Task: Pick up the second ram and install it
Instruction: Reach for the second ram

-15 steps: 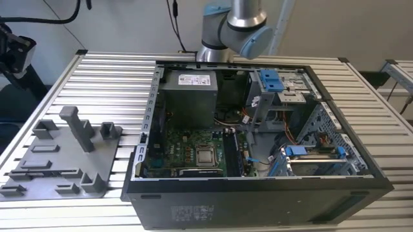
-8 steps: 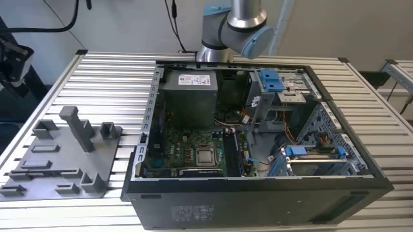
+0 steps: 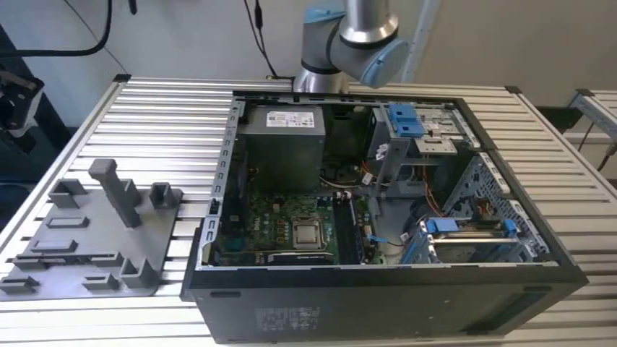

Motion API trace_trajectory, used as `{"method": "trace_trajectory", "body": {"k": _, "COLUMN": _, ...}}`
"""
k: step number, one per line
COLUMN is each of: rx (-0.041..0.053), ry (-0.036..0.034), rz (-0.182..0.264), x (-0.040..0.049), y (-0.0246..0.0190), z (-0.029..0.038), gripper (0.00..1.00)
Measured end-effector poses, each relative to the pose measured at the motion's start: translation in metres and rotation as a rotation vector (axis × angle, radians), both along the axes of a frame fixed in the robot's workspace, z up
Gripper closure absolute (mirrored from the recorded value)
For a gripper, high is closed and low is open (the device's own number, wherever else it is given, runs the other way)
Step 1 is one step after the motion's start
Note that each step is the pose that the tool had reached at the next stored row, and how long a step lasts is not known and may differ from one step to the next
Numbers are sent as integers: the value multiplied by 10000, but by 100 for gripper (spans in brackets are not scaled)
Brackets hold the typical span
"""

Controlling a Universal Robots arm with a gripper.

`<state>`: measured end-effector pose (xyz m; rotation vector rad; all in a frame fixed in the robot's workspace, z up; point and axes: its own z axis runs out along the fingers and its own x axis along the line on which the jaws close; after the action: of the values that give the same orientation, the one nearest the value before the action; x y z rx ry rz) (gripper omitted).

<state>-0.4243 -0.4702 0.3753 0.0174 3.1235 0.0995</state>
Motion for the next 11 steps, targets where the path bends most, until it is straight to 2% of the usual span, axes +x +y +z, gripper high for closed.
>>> {"method": "trace_trajectory", "body": {"k": 3, "rx": -1, "ry": 13, "rz": 3, "x": -28, "y": -58, "z": -15, "gripper": 89}}
{"method": "trace_trajectory", "body": {"k": 9, "rx": -1, "ry": 35, "rz": 2, "x": -38, "y": -223, "z": -45, "gripper": 89}}
{"method": "trace_trajectory", "body": {"k": 11, "rx": -1, "ry": 44, "rz": 2, "x": -38, "y": -257, "z": -52, "gripper": 89}}
